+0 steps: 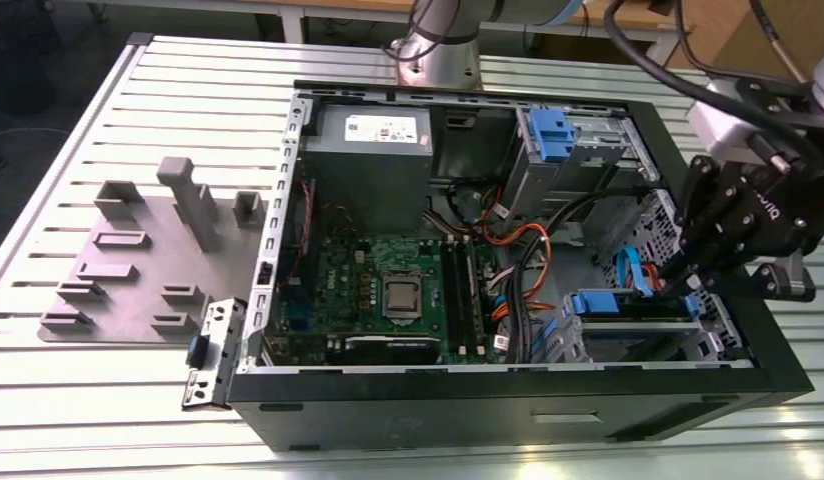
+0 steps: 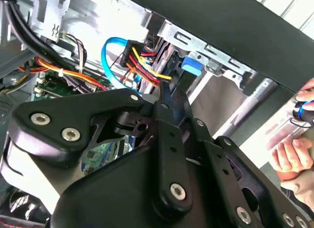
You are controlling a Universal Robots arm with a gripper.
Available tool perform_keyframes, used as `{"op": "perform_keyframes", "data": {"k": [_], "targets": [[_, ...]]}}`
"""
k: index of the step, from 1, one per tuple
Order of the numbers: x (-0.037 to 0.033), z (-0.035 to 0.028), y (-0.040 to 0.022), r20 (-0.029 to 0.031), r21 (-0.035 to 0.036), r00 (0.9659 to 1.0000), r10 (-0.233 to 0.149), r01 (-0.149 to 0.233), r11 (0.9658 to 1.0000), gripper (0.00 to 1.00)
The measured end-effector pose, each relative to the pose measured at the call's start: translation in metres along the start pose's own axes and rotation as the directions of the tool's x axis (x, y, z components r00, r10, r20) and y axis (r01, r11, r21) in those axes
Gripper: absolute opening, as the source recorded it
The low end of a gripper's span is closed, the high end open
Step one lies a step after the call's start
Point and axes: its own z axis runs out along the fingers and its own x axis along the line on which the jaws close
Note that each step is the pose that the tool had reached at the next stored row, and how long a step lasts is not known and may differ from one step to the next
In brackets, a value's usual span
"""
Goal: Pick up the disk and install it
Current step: 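Insert the second disk wire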
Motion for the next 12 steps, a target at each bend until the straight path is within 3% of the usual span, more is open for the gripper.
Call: {"op": "perform_keyframes", "data": {"k": [4, 7, 9, 12], "targets": [[0.0001, -0.0037, 0.0008, 0.0008, 0.0042, 1.0, 0.0, 0.0, 1.0, 0.24], [0.0003, -0.0036, 0.0041, 0.0106, 0.0206, 0.9999, -0.001, 0.001, 0.9998, 0.24], [0.0005, -0.0034, 0.0071, 0.0128, 0.0299, 0.9999, -0.001, 0.001, 0.9996, 0.24], [0.0007, -0.0032, 0.0088, 0.0133, 0.034, 0.9999, -0.001, 0.001, 0.9994, 0.24]]}}
